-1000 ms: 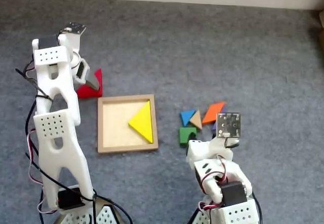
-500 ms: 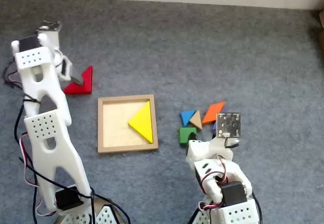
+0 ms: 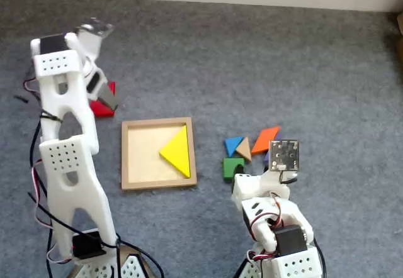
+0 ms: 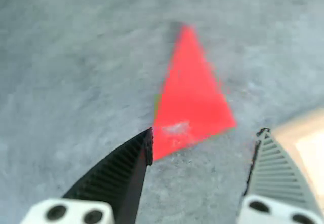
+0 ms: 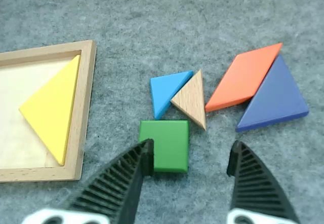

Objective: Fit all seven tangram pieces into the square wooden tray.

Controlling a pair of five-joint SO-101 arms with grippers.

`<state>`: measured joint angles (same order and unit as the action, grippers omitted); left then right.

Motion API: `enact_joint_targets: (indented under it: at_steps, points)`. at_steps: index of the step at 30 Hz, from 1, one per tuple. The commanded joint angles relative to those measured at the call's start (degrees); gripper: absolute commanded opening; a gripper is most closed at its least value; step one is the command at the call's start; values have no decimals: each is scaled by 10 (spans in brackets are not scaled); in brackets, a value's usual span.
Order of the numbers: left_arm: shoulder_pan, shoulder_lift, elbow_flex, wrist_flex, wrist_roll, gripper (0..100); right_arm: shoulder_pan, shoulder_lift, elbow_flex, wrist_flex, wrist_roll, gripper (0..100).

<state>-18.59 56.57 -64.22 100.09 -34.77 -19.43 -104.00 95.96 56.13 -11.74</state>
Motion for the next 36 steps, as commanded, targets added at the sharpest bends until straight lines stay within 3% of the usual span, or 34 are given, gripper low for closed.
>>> enact_joint_targets:
  at_steps: [1,6,31,36]
  points:
    - [26,-50,3,7,-82,309,7,-7,36,-11,9,238]
    - [24,-49,5,7,-131,309,7,-7,36,-11,9,238]
    - [15,83,2,-83,-127,304,7,-7,37,-11,9,238]
    - [17,93,2,-83,-130,246,7,-7,37,-11,9,238]
